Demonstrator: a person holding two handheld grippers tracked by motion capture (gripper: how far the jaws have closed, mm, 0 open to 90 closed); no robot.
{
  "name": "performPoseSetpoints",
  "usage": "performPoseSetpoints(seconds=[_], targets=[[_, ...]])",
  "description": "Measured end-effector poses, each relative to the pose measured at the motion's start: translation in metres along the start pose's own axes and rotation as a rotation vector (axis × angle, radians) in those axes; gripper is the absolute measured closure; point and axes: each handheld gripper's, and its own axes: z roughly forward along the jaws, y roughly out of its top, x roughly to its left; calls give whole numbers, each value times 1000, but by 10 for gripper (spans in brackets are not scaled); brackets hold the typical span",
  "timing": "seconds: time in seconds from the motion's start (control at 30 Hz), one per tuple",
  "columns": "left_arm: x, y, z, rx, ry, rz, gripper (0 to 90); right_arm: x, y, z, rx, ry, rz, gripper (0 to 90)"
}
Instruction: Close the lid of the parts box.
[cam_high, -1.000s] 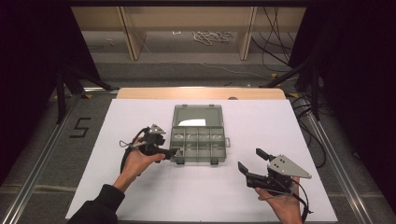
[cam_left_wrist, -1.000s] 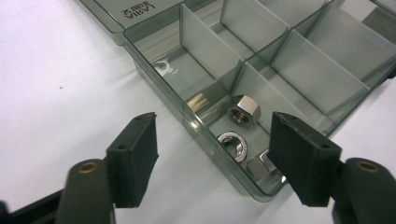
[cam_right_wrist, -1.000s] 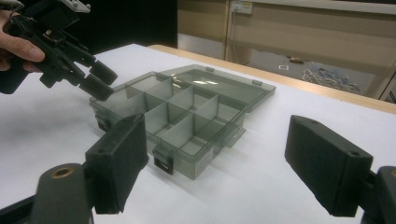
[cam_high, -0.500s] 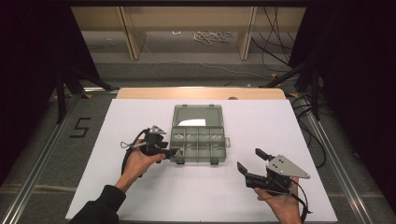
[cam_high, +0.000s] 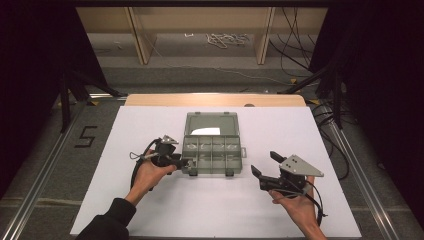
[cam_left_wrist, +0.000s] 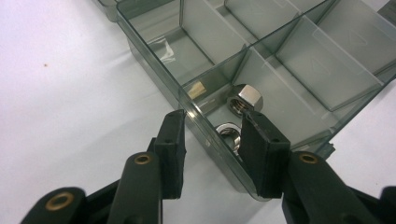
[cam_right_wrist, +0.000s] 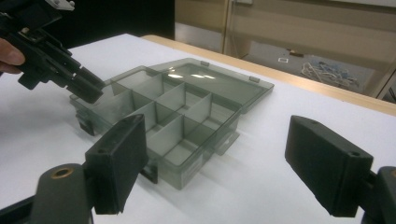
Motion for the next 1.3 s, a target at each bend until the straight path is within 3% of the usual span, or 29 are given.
performPoseSetpoints(seconds=[0.03,0.17,0.3,0.37,0.5,0.63,0.67,1.0,1.2,1.23,1.27,1.3], targets=[[-1,0,1,-2,1,-15,613,-1,2,5,1,7,1,218],[-3,0,3,14,6,-1,622,-10,12,25,37,19,-8,218],[-3,1,2,28,12,5,630,-22,23,50,82,48,41,222],[-4,1,3,25,8,-16,634,-28,27,63,104,43,37,225],[-2,1,2,30,8,-14,640,-39,34,84,138,42,76,246],[-3,1,2,29,13,-19,643,-45,40,98,137,25,82,254],[-3,1,2,28,15,-15,642,-46,41,101,156,32,101,251],[-3,1,2,28,11,-16,643,-56,49,123,218,12,93,262],[-3,1,2,28,13,-15,642,-65,53,138,247,12,112,288],[-3,1,2,27,14,-14,642,-65,54,140,267,9,139,290],[-3,1,2,26,15,-15,642,-68,54,145,260,14,117,292],[-4,1,2,22,17,-19,642,-67,55,147,287,7,150,294]])
